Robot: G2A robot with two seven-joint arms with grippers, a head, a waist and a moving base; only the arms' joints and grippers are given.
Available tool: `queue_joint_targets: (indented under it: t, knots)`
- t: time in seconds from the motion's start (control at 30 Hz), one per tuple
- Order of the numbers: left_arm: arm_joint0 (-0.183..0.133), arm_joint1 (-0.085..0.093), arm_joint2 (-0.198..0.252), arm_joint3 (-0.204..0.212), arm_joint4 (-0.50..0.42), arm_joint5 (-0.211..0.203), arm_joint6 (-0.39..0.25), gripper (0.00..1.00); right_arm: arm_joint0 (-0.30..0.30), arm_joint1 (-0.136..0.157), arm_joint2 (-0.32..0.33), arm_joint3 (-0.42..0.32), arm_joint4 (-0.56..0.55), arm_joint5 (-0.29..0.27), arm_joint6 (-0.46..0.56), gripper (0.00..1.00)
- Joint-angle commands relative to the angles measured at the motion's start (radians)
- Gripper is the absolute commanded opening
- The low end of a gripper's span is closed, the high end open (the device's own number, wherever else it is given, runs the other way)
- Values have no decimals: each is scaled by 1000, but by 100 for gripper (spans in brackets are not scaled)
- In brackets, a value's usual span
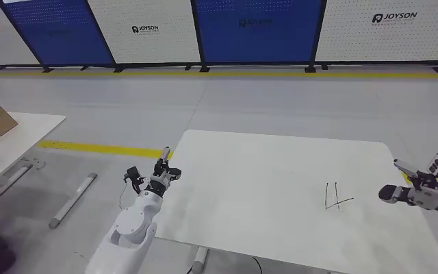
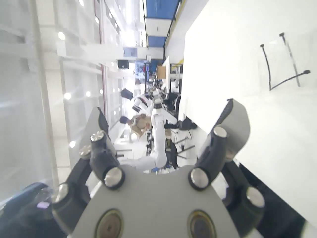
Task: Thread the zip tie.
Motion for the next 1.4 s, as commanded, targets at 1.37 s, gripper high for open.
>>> queue_joint_targets:
  t: [1.37]
  knots:
    - [0,0,0,0,0,0,0,100,206,61,-414,235,-319,-90,-63,100]
